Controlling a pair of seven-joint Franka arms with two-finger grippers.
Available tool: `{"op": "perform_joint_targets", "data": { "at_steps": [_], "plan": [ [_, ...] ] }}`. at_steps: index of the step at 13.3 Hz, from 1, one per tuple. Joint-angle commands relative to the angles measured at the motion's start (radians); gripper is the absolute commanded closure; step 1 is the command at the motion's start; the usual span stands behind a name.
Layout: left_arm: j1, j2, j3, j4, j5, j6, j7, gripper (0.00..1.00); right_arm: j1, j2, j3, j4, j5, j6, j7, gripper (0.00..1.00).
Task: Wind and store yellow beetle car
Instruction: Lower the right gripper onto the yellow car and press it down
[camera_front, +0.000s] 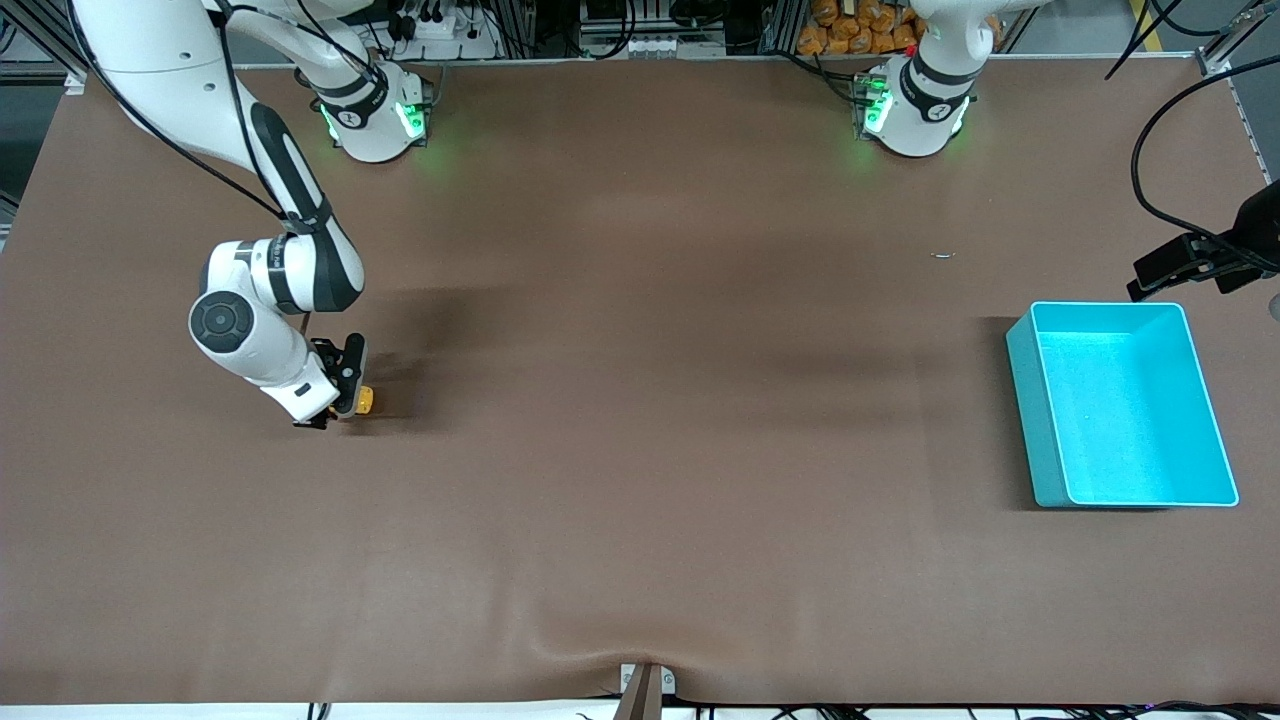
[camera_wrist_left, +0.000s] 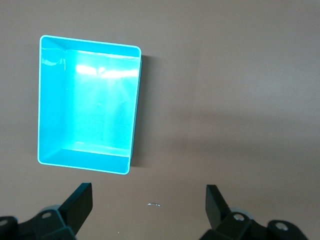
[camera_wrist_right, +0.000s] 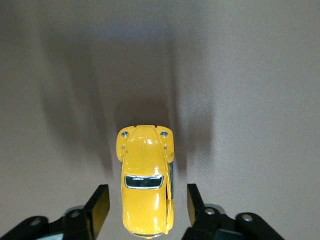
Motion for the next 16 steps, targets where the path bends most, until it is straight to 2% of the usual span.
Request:
{"op": "perform_joint_targets", "data": {
  "at_steps": [1, 4, 7, 16],
  "plan": [
    [0.004, -0.004, -0.002, 0.009, -0.02, -0.002, 0.013, 0.0, -0.013, -0.003, 0.007, -0.009, -0.017, 0.017, -0.01, 0.4],
    [0.005, -0.004, -0.002, 0.009, -0.02, -0.002, 0.014, 0.0, -0.015, 0.0, 0.007, -0.009, -0.017, 0.018, -0.01, 0.54],
    [0.005, -0.004, -0.002, 0.009, -0.02, -0.002, 0.013, 0.0, -0.024, 0.014, 0.007, -0.009, -0.017, 0.015, -0.013, 0.6],
    [0.005, -0.004, -0.002, 0.009, -0.02, 0.001, 0.013, 0.0, -0.067, 0.04, 0.007, 0.0, -0.017, 0.035, -0.07, 0.62]
  ]
}}
